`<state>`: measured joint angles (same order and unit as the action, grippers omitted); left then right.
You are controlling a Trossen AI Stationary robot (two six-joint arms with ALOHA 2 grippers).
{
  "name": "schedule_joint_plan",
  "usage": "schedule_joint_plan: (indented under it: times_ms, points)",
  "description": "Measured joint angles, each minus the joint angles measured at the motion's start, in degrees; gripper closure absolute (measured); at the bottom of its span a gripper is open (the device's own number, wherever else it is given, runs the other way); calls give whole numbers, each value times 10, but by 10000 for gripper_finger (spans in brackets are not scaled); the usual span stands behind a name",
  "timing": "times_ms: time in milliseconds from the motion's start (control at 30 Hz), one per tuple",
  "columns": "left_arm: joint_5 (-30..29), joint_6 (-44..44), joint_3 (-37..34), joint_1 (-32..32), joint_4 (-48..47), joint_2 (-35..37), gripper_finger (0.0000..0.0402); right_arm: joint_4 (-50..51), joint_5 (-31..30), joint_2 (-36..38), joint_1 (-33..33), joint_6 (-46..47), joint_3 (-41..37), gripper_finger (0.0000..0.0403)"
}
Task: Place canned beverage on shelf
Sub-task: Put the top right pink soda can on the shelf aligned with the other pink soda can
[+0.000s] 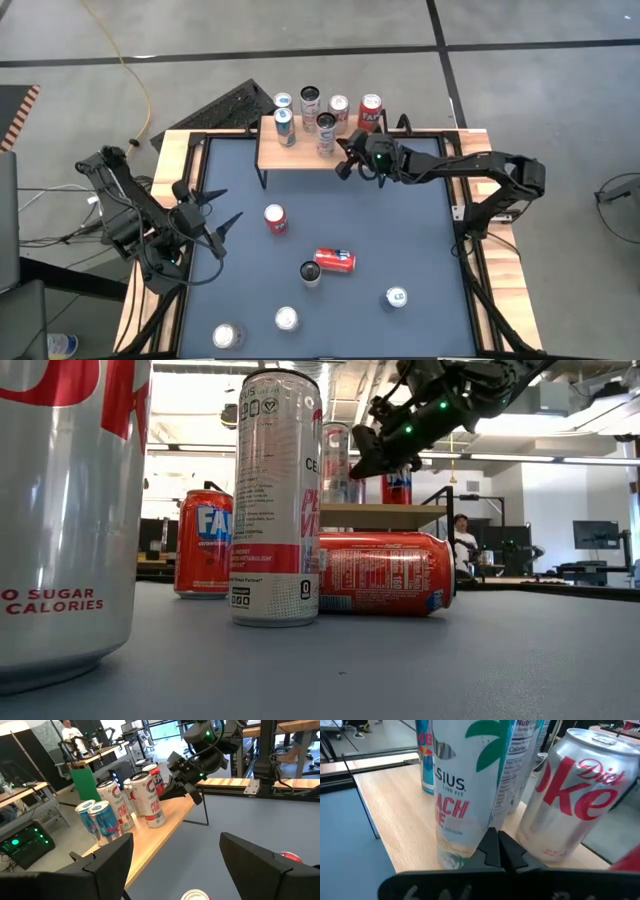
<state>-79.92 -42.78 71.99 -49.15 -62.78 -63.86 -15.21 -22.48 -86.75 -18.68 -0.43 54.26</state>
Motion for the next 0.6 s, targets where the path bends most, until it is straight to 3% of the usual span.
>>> schedule_joint_plan:
  times_ms: [267, 600]
  points:
    - [16, -2, 0, 0, 0, 0, 113, 27, -28, 33, 24, -9, 3, 403]
    - [10, -3, 0, 0, -8, 0, 113, 13, -29, 20, 18, -11, 3, 403]
